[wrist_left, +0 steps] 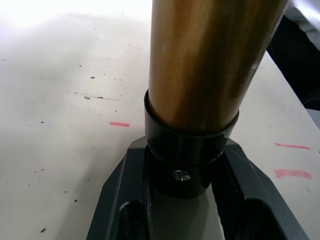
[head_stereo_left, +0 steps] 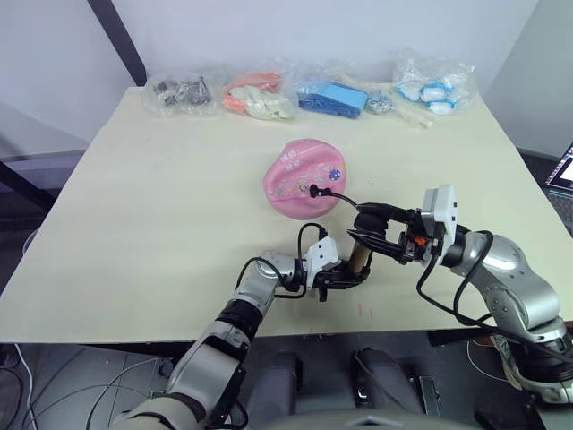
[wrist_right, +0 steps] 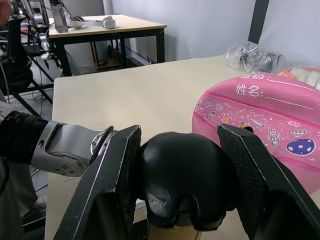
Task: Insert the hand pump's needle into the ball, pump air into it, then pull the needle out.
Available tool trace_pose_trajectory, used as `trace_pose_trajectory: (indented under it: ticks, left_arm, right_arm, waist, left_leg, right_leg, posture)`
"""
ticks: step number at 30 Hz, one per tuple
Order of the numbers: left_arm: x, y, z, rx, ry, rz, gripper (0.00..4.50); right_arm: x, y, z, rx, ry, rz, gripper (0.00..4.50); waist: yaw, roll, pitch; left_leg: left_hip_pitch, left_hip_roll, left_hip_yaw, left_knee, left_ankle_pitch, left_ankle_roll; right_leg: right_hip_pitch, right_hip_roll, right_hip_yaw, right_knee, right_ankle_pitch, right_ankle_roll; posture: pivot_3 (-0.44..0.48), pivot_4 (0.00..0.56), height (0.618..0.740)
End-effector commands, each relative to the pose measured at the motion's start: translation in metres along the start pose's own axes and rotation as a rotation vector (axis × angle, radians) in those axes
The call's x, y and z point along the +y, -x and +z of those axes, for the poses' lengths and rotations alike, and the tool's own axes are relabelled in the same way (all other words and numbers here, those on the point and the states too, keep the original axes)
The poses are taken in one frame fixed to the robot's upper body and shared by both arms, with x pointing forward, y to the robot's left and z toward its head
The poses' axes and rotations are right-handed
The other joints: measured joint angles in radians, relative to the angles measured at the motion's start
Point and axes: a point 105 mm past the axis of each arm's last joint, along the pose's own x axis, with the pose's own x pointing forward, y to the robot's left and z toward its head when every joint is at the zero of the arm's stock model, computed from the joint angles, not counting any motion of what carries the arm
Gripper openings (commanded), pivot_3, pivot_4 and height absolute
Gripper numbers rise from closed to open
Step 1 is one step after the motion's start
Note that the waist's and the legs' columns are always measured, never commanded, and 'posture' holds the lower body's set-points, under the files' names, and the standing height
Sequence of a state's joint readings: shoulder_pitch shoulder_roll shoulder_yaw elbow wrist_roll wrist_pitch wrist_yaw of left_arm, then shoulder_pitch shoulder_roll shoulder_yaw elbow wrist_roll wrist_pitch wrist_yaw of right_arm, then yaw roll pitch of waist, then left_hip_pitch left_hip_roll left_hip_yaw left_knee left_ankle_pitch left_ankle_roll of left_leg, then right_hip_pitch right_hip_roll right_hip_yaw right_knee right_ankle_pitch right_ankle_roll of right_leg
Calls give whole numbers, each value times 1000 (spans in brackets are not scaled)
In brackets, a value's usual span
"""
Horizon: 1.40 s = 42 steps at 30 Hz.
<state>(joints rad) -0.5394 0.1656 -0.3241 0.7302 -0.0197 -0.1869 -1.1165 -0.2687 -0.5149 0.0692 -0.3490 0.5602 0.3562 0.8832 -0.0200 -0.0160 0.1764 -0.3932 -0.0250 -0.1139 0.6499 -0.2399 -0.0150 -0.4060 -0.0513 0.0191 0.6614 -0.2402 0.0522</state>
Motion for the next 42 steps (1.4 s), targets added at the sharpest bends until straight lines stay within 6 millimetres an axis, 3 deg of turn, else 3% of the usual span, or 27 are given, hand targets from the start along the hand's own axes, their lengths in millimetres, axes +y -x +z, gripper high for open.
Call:
trace_pose_trajectory:
  ticks: [1, 17, 29, 33, 36, 40, 42]
  left_arm:
    - [-4, 5, -24, 86, 76, 4, 1073]
    - [-6, 10, -32, 116, 92, -11, 1073]
    - [-8, 12, -36, 130, 101, -18, 1073]
    - [-8, 13, -36, 129, 101, -17, 1073]
    - [-7, 12, -34, 121, 92, -13, 1073]
    - [-5, 12, -33, 117, 89, -8, 1073]
    - [-5, 12, -33, 116, 85, -6, 1073]
  right_arm:
    - [-7, 5, 40, -107, 80, 0, 1943]
    - [-26, 21, 115, -256, 129, -2, 1943]
    - [-30, 28, 136, -300, 131, 0, 1943]
    - [-26, 22, 124, -273, 122, 11, 1943]
    - [-19, 16, 93, -191, 105, 27, 1943]
    - [-13, 13, 67, -135, 61, 24, 1943]
    - [-8, 10, 51, -99, 44, 30, 1943]
  waist:
    - [0, 0, 0]
    - [0, 0, 0]
    - [0, 0, 0]
    - [0, 0, 0]
    - [0, -1, -1]
    - [-5, -2, -7]
    - [-10, -3, -9]
  left_leg:
    - [0, 0, 0, 0, 0, 0]
    - [0, 0, 0, 0, 0, 0]
    - [0, 0, 0, 0, 0, 0]
    - [0, 0, 0, 0, 0, 0]
    - [0, 0, 0, 0, 0, 0]
    - [3, 1, 1, -1, 0, 0]
    - [11, 1, 1, -3, 0, 0]
  right_leg:
    - [0, 0, 0, 0, 0, 0]
    - [0, 0, 0, 0, 0, 0]
    - [0, 0, 0, 0, 0, 0]
    - [0, 0, 0, 0, 0, 0]
    - [0, 0, 0, 0, 0, 0]
    - [1, 1, 0, 0, 0, 0]
    - [9, 1, 1, -1, -1, 0]
  posture:
    - [0, 150, 740]
    - [0, 150, 740]
    - [0, 150, 740]
    - [0, 150, 740]
    - [0, 150, 740]
    - [0, 150, 740]
    - [0, 150, 740]
